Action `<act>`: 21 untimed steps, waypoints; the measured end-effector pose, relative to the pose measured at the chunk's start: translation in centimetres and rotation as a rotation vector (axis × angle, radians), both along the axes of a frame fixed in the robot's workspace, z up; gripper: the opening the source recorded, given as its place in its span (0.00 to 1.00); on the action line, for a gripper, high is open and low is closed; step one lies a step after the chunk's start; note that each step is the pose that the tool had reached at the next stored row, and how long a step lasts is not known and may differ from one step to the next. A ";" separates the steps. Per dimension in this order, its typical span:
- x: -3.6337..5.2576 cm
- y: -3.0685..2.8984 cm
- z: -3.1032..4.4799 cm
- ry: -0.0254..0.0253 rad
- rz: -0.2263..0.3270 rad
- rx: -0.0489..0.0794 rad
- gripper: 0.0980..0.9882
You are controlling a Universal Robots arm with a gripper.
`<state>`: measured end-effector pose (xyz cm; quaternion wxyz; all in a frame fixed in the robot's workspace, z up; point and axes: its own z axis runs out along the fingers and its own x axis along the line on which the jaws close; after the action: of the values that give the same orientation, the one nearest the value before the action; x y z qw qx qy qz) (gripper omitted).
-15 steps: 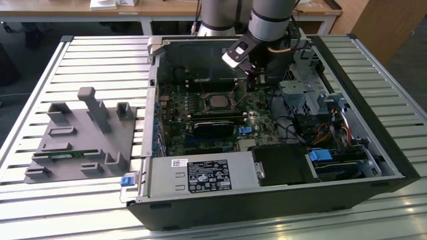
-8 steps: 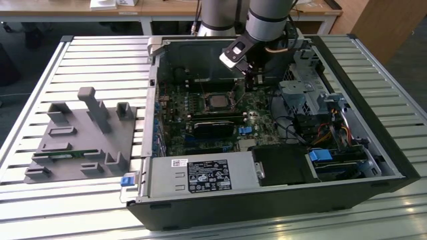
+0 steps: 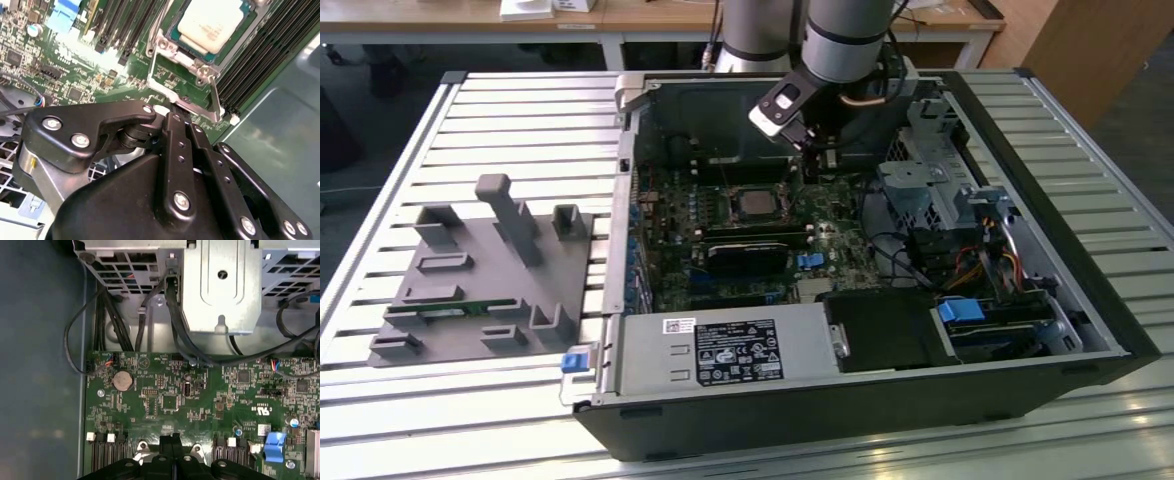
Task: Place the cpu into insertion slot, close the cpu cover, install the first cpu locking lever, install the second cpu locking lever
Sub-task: 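Close the cpu cover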
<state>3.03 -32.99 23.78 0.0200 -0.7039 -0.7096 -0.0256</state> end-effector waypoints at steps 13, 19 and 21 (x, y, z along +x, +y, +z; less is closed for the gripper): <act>-1.31 0.00 -0.13 0.0002 0.000 0.000 0.01; -1.80 0.00 -0.18 0.0002 0.000 0.000 0.01; -1.90 0.00 -0.19 0.0002 0.000 0.000 0.01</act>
<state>1.13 -33.00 23.59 0.0200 -0.7039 -0.7096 -0.0255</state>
